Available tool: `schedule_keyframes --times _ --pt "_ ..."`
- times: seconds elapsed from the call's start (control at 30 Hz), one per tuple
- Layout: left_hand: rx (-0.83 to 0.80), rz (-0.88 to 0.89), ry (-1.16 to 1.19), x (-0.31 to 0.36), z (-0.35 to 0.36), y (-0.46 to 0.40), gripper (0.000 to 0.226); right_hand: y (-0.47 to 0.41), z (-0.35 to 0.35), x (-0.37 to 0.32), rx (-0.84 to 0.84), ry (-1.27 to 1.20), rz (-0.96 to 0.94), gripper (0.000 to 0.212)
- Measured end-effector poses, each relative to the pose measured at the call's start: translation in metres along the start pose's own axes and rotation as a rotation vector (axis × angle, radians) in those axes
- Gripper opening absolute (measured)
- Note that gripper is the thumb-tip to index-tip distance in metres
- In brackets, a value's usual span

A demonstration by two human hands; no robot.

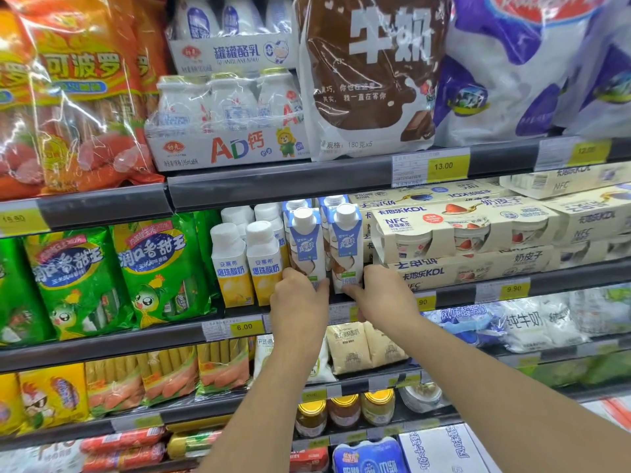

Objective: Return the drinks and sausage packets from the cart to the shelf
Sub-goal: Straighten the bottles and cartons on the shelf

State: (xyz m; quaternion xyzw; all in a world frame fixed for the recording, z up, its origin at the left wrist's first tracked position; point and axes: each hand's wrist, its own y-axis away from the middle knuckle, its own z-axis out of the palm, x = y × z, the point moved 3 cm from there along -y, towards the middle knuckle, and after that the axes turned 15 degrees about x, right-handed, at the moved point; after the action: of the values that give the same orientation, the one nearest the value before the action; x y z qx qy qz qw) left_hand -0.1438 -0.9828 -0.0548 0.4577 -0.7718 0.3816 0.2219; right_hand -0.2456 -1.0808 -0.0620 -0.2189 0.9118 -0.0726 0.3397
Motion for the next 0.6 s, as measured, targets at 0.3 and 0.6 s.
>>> schedule_keyframes --times 0.3,0.6 --pt "0.003 0.135 0.016 -0.008 -0.010 0.008 0.043 0.007 -0.001 0.006 0.002 -0.026 -0.007 0.031" --pt "0.188 0.068 -0.060 -0.065 -0.053 -0.014 0.046 0.017 -0.001 0.013 0.015 -0.080 -0.028 0.022"
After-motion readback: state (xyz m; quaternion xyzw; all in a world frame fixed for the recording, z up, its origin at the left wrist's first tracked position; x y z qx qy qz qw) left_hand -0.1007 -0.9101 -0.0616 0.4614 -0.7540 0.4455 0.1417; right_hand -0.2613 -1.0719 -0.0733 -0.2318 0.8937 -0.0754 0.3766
